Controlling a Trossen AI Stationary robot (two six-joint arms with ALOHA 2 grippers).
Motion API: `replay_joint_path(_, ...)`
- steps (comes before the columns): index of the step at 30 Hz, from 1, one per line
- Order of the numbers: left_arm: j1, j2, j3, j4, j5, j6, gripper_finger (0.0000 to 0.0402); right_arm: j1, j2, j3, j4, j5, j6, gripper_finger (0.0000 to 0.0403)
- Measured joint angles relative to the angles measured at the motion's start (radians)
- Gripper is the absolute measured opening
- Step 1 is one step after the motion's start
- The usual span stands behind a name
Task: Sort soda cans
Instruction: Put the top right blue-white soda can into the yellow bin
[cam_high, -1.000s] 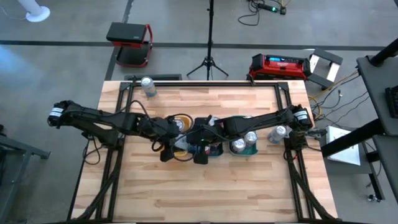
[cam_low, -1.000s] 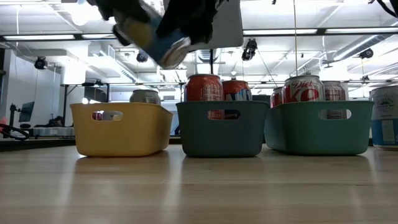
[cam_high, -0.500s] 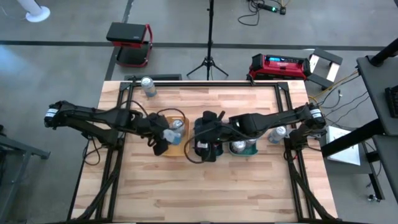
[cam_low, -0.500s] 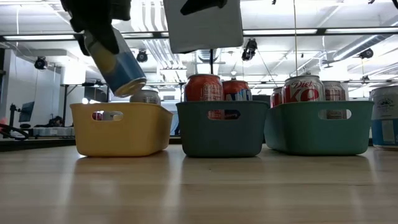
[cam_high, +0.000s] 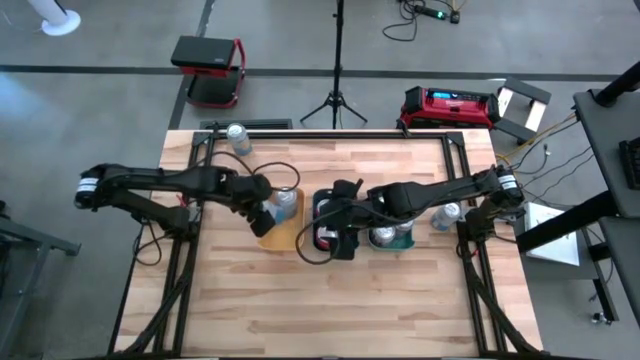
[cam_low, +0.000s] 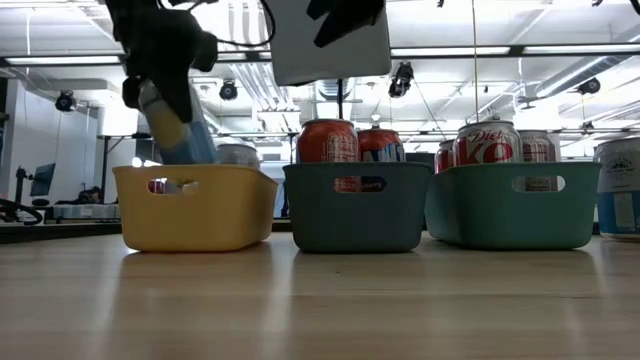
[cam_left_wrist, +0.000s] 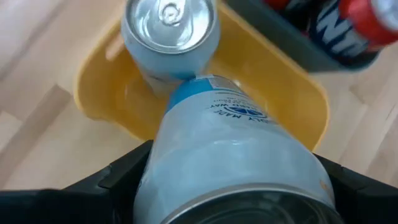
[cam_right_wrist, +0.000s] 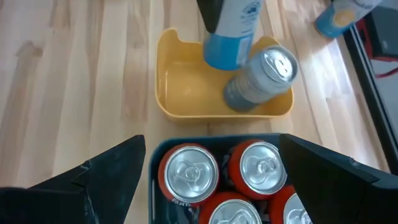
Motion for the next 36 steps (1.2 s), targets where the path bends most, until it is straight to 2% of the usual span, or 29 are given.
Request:
replay_joint_path(6, 0.001, 0.035, 0.0, -0.003, 0.054, 0.002, 0.029, 0.0, 0.0, -0.034, 0.001, 0.0, 0.027, 0.0364)
replay_joint_path(22, 0.002, 0.172, 0.0, 0.026, 0.018, 0.022, 0.0291, 0.0, 0.0, -0.065, 0.021, -0.001, 0.057, 0.0364)
replay_joint_path(31, 0.002, 0.23, 0.0, 0.038, 0.004, 0.02, 0.0314, 0.011, 0.002, -0.151, 0.143, -0.005, 0.062, 0.0364)
replay_joint_path(36, 0.002, 0.269, 0.0, 0.04, 0.005, 0.027, 0.0318, 0.038, 0.002, -0.158, 0.149, -0.008, 0.047, 0.0364)
